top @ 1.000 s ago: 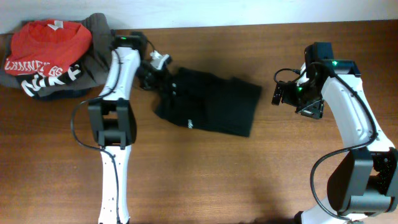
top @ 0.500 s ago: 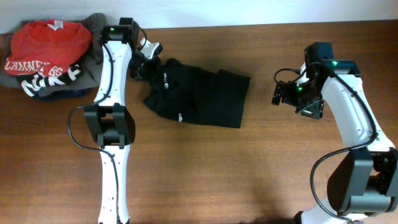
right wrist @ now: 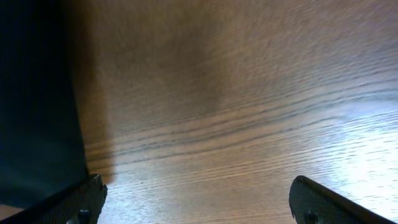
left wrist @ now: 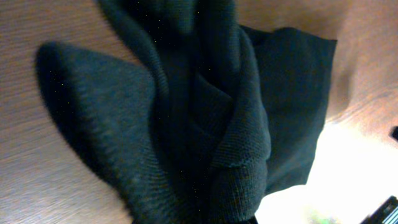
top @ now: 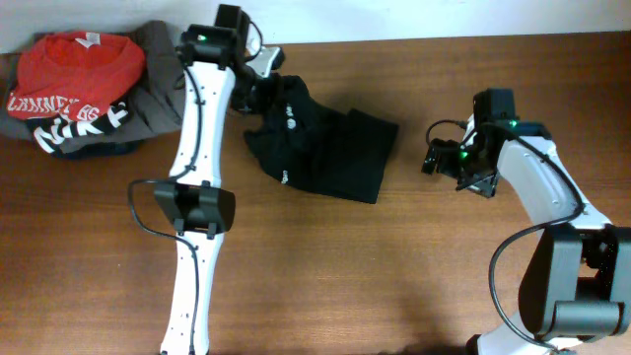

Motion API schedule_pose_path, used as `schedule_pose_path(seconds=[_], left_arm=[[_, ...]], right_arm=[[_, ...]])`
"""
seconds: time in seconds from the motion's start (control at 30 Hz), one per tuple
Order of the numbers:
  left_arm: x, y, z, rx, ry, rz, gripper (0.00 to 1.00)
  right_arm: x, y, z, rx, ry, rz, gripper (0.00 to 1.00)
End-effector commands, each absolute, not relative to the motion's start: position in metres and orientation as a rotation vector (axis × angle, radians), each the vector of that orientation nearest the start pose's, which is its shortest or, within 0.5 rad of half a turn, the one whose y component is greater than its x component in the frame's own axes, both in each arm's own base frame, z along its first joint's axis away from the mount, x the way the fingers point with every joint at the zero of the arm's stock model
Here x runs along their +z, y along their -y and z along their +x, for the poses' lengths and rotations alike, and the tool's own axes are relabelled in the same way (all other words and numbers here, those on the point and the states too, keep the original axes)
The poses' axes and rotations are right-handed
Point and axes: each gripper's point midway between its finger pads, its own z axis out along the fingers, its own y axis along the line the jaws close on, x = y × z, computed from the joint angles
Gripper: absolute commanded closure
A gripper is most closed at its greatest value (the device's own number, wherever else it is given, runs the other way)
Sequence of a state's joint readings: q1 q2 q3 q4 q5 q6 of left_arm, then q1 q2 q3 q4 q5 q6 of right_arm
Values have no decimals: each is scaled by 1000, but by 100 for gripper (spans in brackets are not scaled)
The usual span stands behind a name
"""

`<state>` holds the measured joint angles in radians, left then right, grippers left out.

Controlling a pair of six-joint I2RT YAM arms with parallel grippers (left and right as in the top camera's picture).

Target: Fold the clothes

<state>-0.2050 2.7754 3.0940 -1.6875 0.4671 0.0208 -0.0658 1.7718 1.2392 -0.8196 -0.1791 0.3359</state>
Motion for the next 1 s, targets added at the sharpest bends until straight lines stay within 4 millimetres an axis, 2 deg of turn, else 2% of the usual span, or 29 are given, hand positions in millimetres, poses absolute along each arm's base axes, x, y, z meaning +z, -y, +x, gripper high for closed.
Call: schedule_pose_path(seconds=[0.0,0.13,0.33,0.77,0.97], left_arm=[[122,218,487,-737,-2860,487,100],[122,245,475,-745,-2856,567,100],[122,272,460,-759,-2862,616,100],[127,337,442,-783,-2743,806,97],[128,358,428,-789,-2723,871,93]], right_arm=[[48,-16,363,376,-2882,578,1],[39,-20,362,378,-2873,562,1],[31,-29,362,388,-2859,553,2],[32,-32,370,398,-2823,552,1],[31,-32,368,396,-2831,556,1]])
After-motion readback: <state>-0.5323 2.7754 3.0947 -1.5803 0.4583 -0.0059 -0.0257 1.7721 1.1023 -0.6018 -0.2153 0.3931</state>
